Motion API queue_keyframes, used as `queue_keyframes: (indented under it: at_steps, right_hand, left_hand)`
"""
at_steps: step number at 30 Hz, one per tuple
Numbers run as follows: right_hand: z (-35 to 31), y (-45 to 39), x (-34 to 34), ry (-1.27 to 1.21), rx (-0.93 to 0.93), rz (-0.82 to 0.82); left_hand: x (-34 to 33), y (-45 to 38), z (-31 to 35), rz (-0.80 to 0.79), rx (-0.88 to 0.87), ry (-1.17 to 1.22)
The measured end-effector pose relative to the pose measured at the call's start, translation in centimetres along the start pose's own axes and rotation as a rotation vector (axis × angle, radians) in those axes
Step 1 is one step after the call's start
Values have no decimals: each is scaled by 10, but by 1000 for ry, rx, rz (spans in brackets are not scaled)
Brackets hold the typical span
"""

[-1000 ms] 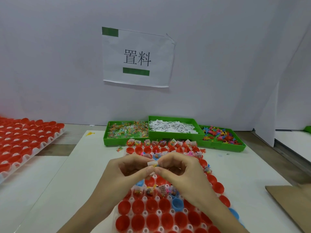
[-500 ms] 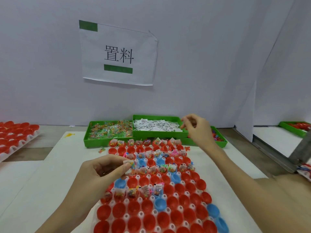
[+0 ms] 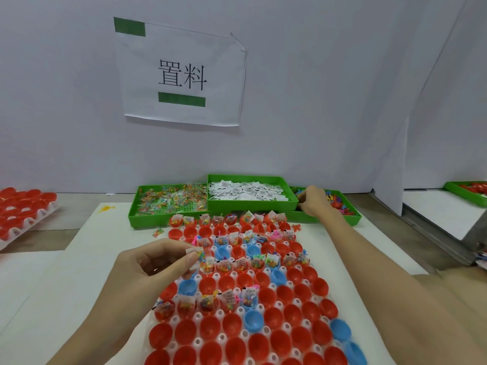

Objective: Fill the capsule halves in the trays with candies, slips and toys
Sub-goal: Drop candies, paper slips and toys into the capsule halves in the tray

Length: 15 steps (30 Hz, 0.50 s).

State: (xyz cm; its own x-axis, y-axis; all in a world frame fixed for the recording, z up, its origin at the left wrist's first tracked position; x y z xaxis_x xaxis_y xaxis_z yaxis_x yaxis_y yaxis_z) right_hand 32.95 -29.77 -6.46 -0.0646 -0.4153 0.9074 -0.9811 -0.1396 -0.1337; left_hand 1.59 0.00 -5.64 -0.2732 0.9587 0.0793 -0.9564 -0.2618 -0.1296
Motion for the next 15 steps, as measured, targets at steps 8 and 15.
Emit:
queue_keyframes:
  at_steps: [8, 15]
  right_hand:
    - [-9, 3, 5, 144, 2, -86]
    - [-1, 7, 1, 10, 4, 41]
  left_hand:
    - [0, 0, 0, -20, -2, -9]
    - [0, 1, 1, -29, -5, 2]
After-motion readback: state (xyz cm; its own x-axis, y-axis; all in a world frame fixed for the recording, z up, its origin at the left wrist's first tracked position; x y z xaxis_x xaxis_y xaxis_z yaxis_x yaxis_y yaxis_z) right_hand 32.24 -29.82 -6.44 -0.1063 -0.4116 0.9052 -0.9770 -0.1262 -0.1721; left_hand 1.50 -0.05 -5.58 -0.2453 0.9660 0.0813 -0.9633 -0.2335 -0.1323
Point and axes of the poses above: each hand's wrist, its own y-axis away from the middle knuckle, its own x-axis out of the back of the hand, z = x × y, the point moved 2 cm from there along -y, towards the middle knuckle, and after that the axes turned 5 degrees about x, right-handed, at the moved point
